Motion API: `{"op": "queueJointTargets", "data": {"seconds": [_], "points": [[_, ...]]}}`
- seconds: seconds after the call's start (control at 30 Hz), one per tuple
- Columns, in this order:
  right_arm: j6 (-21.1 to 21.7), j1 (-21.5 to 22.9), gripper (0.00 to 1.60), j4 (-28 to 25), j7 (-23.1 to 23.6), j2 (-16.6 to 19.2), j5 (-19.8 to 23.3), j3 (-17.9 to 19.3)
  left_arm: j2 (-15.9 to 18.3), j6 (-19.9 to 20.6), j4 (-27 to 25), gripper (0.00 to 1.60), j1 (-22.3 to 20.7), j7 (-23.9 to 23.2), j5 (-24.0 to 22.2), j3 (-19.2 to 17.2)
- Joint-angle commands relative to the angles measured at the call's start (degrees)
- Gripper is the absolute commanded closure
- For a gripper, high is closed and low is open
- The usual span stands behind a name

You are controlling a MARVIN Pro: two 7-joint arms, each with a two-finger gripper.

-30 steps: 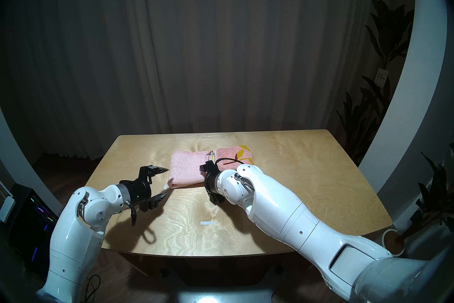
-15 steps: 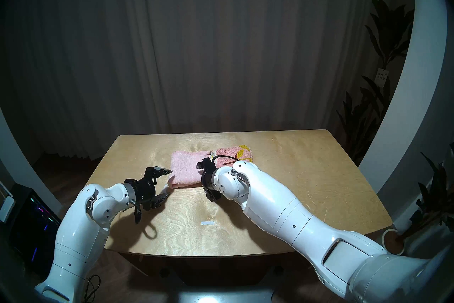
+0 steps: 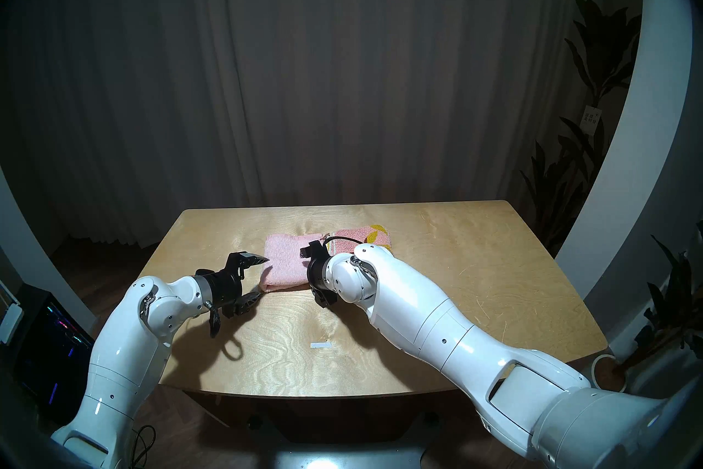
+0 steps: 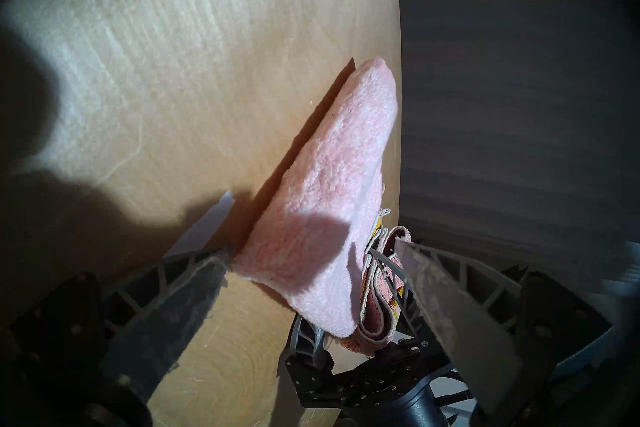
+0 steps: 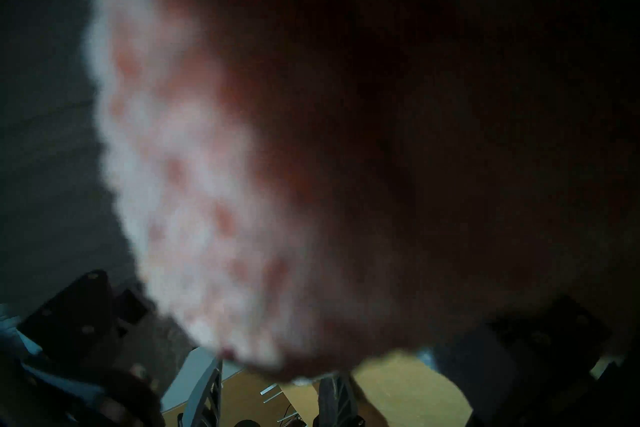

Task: Fold each towel twice and stack them on table

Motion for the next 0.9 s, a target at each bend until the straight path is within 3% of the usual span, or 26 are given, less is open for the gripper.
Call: {"op": "queueJointTargets", "data": {"seconds": [0.0,0.3,0.87], "points": [[-0.35,-2.32,0.00,4.71,-0.39,-1.53,0.00,-1.98,0.87,1.74,1.39,0.00,-1.88,-1.14,0.34,0.17],[-0.18,-1.98,0.00,6.13,-0.13,-2.37,-0.05,-2.54,1.80,7.29,3.89,0.00,-3.29,-4.47,0.31,1.85],[-0.67,-1.58,0.00,8.26,0.05,-3.00,0.10,-3.22,1.55,9.63,7.52,0.00,-5.11,-8.10,2.74,3.76]]}}
